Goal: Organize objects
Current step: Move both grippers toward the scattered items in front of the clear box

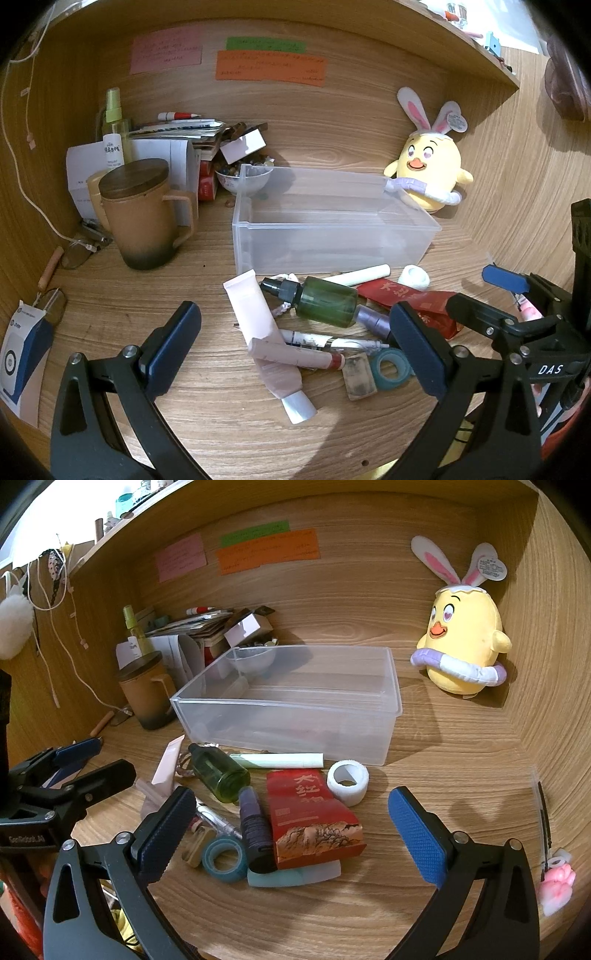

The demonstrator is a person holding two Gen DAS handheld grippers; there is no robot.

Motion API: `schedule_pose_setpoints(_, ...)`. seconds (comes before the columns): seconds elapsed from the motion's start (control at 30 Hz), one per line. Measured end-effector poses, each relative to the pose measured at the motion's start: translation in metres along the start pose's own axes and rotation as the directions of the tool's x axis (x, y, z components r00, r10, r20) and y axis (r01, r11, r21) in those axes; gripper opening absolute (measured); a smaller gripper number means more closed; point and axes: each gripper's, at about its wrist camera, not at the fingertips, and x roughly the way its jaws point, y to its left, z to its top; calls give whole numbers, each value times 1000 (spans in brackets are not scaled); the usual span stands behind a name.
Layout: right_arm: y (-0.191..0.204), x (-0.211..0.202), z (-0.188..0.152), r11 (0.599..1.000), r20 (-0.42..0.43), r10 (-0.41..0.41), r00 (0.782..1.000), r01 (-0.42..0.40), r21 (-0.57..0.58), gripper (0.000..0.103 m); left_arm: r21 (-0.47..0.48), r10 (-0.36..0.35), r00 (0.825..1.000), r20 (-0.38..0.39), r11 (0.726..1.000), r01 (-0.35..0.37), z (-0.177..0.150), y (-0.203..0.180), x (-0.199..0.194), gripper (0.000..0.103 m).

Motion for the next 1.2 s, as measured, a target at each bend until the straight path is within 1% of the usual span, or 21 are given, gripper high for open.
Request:
schedule_pose_setpoints(0.43, 0, 5, -5, 1000, -18, 18, 1000, -18, 6, 103, -16, 2, 1000, -25, 1000, -3, -5, 3, 7, 103)
schedule_pose_setpoints(0.63, -4, 11, -10, 1000, -41, 21, 999, -20, 18, 103, -39, 15, 998, -61, 999, -17, -10, 14, 17, 103)
schedule_pose_setpoints(0.87, -16, 15, -19, 998, -71, 31, 997, -28, 52, 103, -80, 47, 993, -106, 995, -55, -11, 33, 40, 103)
schedule_pose_setpoints(0.9, -18, 15, -20, 998, -75, 34, 997, -30, 60, 103, -88, 45, 992, -115, 995, -55, -10, 36, 43, 97)
schedule_pose_setpoints(0.93, -20, 15, -21, 997, -77, 37, 996, -32, 68, 103, -93, 44, 991, -124, 994, -56, -10, 37, 45, 88)
schedule_pose_setpoints(0.97, -21, 16, -22, 997, -79, 40, 996, -34, 75, 103, -95, 45, 990, -136, 994, -58, -10, 38, 48, 85)
schedule_pose_setpoints(1.17, -26, 24, -30, 993, -108, 70, 992, -58, 103, 103, -135, 13, 981, -194, 990, -40, -12, 42, 70, 84)
schedule_pose_setpoints(1.2, -26, 26, -31, 993, -113, 72, 991, -60, 104, 103, -142, 10, 979, -202, 989, -39, -11, 44, 72, 82)
